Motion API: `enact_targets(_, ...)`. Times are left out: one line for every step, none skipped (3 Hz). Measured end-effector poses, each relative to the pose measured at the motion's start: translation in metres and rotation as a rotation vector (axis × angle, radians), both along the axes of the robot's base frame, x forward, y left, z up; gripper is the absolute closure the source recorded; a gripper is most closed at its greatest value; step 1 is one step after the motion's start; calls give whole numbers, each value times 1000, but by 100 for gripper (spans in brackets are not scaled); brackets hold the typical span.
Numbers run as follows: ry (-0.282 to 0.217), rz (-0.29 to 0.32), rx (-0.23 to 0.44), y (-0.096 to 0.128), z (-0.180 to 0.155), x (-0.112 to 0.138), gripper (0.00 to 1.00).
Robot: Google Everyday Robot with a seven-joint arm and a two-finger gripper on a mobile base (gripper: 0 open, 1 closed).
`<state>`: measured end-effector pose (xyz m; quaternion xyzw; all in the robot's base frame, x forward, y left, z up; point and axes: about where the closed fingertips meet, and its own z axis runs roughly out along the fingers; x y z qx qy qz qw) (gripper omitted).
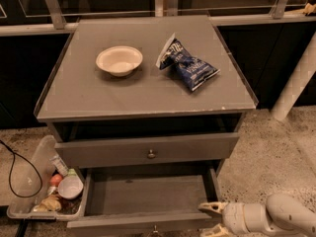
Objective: Open middle drawer
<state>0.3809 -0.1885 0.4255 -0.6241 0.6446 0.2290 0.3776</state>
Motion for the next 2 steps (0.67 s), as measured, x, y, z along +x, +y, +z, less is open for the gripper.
enact_targets(0,0,0,0,0,0,0)
enact_targets(0,0,0,0,0,0,0)
